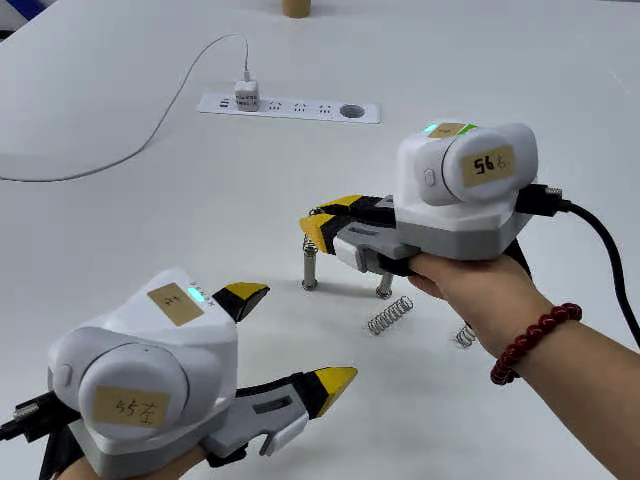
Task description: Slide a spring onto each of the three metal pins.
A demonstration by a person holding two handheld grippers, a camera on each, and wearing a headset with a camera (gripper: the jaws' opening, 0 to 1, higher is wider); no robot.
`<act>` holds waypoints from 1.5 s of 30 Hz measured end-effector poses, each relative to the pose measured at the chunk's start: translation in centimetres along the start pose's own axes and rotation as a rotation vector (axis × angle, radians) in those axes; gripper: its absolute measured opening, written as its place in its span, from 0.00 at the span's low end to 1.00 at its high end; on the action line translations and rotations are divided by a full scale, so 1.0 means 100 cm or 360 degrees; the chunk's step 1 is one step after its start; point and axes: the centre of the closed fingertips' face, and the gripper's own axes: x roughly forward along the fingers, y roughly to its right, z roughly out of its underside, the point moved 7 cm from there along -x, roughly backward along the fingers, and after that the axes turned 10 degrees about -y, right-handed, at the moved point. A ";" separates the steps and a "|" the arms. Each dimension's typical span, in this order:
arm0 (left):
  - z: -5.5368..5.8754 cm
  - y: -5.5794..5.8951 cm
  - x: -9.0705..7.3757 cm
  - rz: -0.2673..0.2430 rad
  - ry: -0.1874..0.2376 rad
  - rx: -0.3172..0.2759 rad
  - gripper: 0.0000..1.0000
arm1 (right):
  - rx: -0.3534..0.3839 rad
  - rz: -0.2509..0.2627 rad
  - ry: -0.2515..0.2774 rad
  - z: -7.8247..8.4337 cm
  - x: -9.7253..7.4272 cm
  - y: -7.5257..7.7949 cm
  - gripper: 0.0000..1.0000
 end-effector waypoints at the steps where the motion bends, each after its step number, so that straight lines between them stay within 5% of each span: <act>1: 0.000 0.000 0.000 -0.0001 0.0001 -0.0001 0.65 | -0.0010 0.0002 -0.0002 0.000 0.000 0.000 0.11; 16: -0.001 -0.002 0.000 -0.0011 0.0008 -0.0001 0.64 | -0.0136 0.0063 -0.0040 0.000 -0.001 -0.002 0.11; 45: 0.000 -0.004 -0.002 -0.0018 0.0002 -0.0004 0.62 | -0.0128 0.0056 -0.0159 0.020 0.016 -0.004 0.11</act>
